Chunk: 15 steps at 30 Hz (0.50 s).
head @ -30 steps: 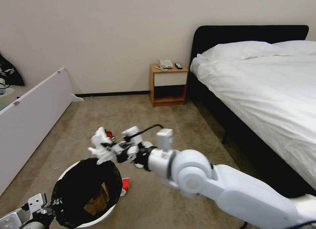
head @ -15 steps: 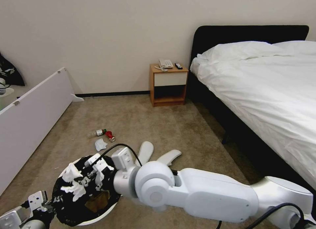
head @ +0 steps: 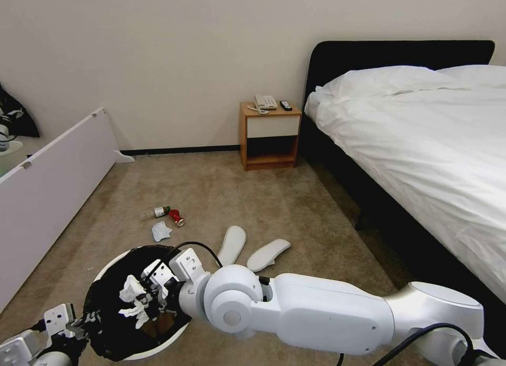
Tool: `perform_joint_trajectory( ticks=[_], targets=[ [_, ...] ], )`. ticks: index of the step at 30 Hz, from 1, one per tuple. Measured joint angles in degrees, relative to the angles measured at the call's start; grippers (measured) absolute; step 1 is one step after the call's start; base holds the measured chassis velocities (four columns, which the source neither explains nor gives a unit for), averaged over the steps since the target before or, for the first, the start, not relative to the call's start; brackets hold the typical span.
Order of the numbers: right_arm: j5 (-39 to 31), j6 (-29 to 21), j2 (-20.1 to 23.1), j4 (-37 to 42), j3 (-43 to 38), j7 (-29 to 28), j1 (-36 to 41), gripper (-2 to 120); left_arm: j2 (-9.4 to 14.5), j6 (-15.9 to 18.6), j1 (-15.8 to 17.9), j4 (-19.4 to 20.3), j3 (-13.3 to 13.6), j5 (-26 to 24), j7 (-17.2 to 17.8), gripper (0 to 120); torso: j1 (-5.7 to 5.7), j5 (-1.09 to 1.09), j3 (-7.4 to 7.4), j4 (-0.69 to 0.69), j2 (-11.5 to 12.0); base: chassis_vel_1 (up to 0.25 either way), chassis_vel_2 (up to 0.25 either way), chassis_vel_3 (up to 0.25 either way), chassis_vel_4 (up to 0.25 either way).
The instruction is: Pick up the trash bin and place the garbage on the floor into it.
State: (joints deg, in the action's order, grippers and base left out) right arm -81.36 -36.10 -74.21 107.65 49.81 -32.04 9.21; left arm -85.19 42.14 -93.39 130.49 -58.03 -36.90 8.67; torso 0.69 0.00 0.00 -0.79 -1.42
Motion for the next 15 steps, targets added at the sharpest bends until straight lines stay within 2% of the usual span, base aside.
perform_joint_trajectory(
  ticks=[8,10,11,12,13,15],
  targets=[
    [1.91,-0.04,0.39,-0.42,0.14,-0.64,1.5,0,-0.17,0.0,-0.06,-0.08,0.13,0.11,-0.22,2,0.0,0.0,0.0,0.0,0.0,0.0,0.0,0.0,0.0],
    [2.33,-0.05,0.65,-0.6,0.14,-0.64,1.83,8,-0.2,0.0,-0.1,-0.18,0.16,0.18,-0.34,2,0.0,0.0,0.0,0.0,0.0,0.0,0.0,0.0,0.0],
    [2.33,-0.05,0.65,-0.6,0.14,-0.64,1.83,8,-0.2,0.0,-0.1,-0.18,0.16,0.18,-0.34,2,0.0,0.0,0.0,0.0,0.0,0.0,0.0,0.0,0.0],
    [2.7,-0.05,0.76,-0.72,0.14,-0.65,2.05,14,-0.2,0.0,-0.11,-0.26,0.16,0.23,-0.4,2,0.0,0.0,0.0,0.0,0.0,0.0,0.0,0.0,0.0],
    [2.7,-0.05,0.76,-0.72,0.14,-0.65,2.05,14,-0.2,0.0,-0.11,-0.26,0.16,0.23,-0.4,2,0.0,0.0,0.0,0.0,0.0,0.0,0.0,0.0,0.0],
    [3.15,-0.05,0.99,-0.94,0.11,-0.67,2.42,26,-0.19,0.0,-0.15,-0.39,0.16,0.26,-0.45,2,0.0,0.0,0.0,0.0,0.0,0.0,0.0,0.0,0.0]
  ],
)
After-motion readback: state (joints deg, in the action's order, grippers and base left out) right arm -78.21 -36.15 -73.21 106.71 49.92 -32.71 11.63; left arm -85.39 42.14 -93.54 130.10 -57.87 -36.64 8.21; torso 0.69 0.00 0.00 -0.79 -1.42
